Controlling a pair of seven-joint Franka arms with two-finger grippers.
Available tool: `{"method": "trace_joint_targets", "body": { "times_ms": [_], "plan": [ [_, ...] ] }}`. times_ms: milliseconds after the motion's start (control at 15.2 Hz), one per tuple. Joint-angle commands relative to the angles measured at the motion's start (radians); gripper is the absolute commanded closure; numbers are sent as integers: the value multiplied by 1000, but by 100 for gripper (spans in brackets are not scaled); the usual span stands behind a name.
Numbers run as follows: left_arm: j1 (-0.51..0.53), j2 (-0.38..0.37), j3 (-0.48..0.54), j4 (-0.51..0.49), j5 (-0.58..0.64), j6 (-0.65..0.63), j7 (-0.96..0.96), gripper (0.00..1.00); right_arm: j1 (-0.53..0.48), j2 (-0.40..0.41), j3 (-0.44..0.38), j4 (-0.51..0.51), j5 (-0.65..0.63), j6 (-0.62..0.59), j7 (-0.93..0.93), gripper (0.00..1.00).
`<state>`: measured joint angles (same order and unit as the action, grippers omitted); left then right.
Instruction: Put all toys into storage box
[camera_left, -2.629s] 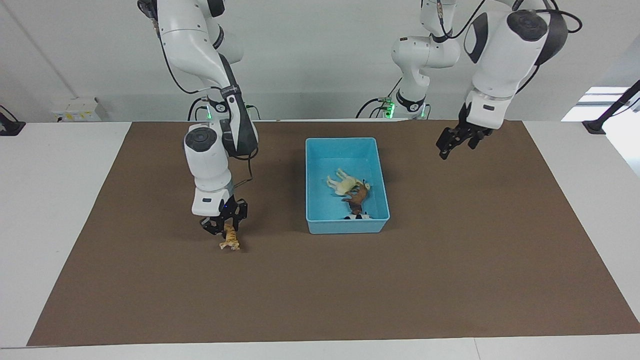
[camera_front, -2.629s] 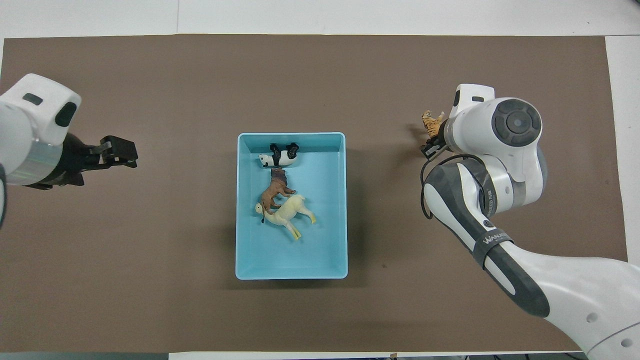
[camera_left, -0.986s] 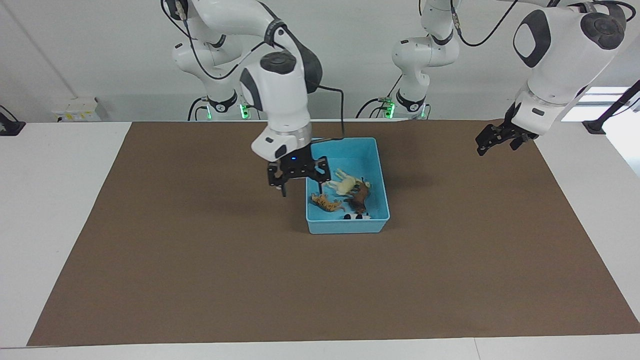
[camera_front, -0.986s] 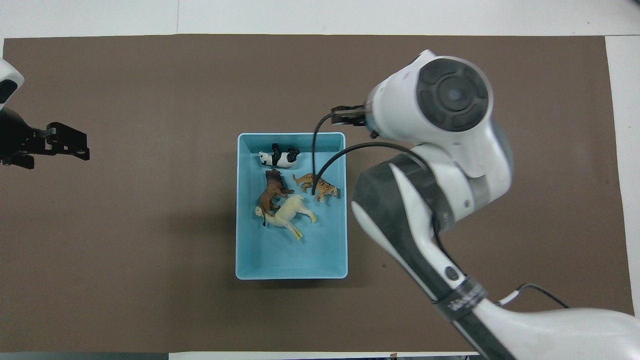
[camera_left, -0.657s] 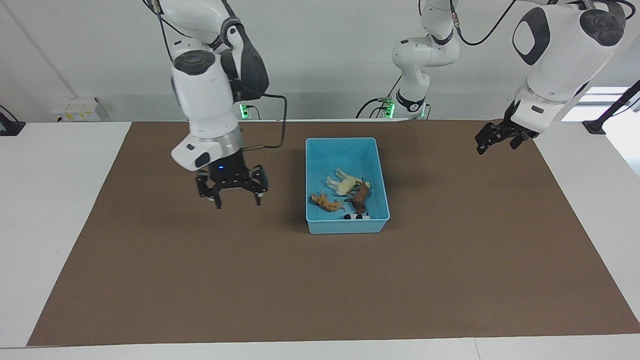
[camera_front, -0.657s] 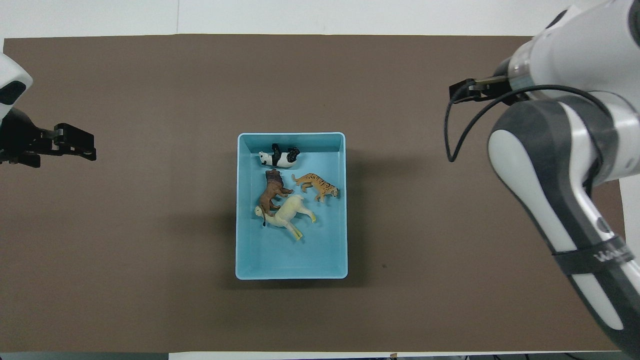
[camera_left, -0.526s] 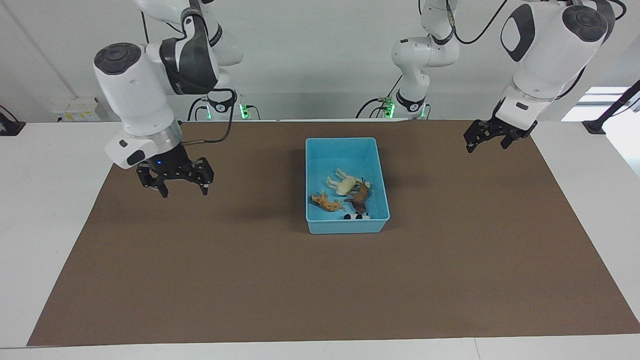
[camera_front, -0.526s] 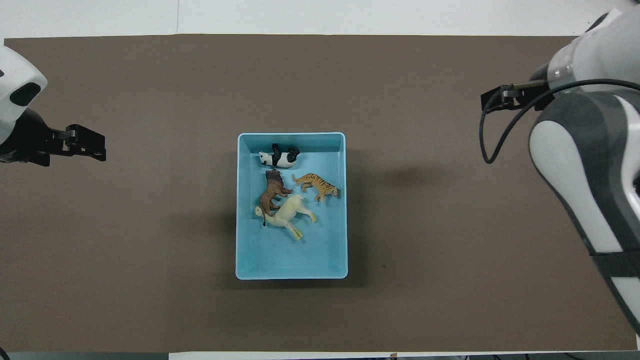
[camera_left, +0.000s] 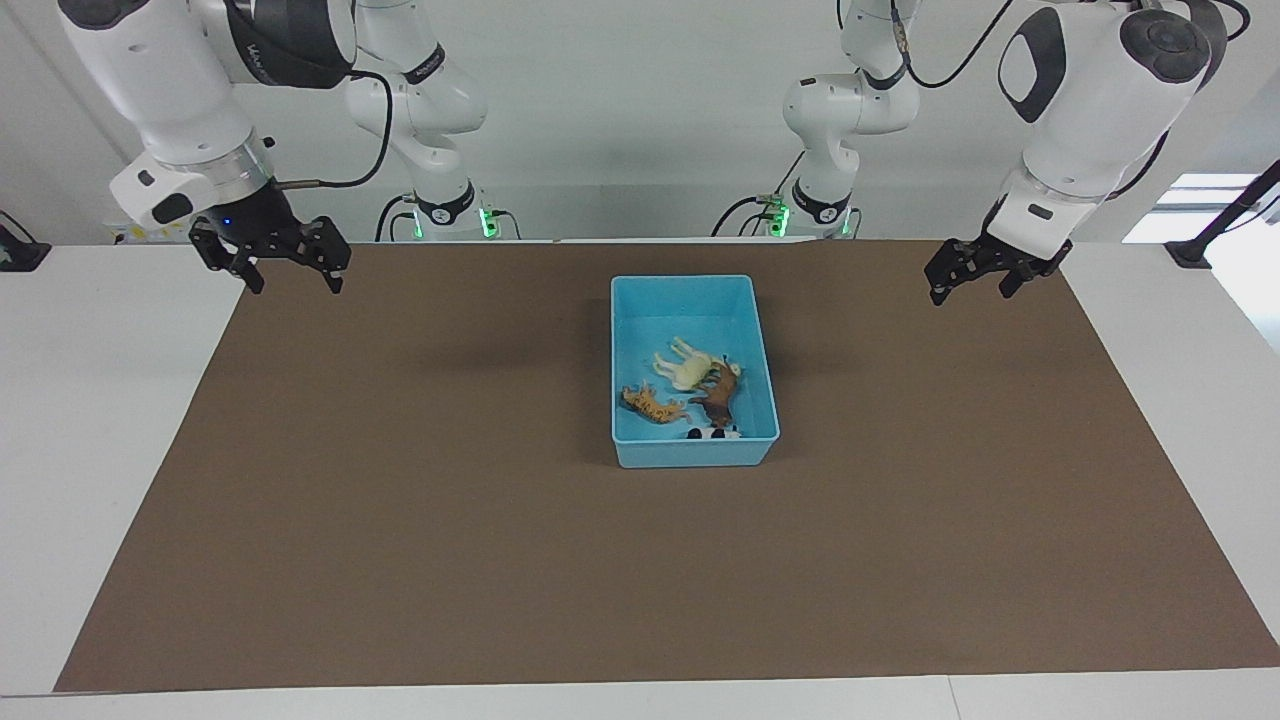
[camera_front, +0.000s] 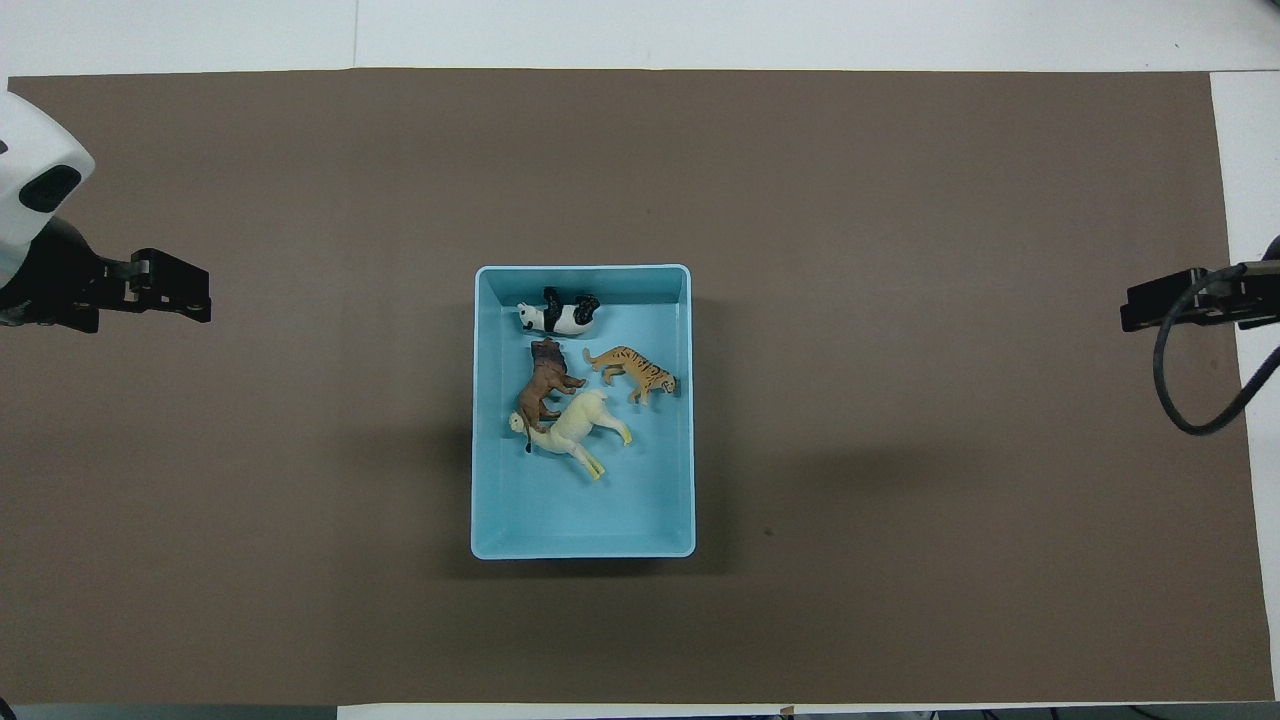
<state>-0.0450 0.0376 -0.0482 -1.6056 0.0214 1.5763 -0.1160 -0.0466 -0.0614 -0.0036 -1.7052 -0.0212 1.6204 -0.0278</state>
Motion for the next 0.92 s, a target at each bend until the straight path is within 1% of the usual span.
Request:
{"method": "trace_joint_targets", "body": {
  "times_ms": [0, 66, 131, 197, 854],
  "plan": [
    [5, -24, 5, -31, 8, 14, -1, 0, -30, -20, 2, -38, 9, 30, -26, 0],
    [4, -24, 5, -31, 8, 14, -1, 0, -44, 1, 4, 2, 13, 33, -27, 0],
    [4, -24, 5, -33, 8, 14, -1, 0, -56, 6, 4, 18, 33, 23, -27, 0],
    [2, -24, 5, -31, 8, 14, -1, 0, -58, 6, 1, 18, 52, 13, -29, 0],
    [4, -24, 5, -33, 8, 14, -1, 0, -59, -5, -1, 10, 49, 7, -26, 0]
  ]
}}
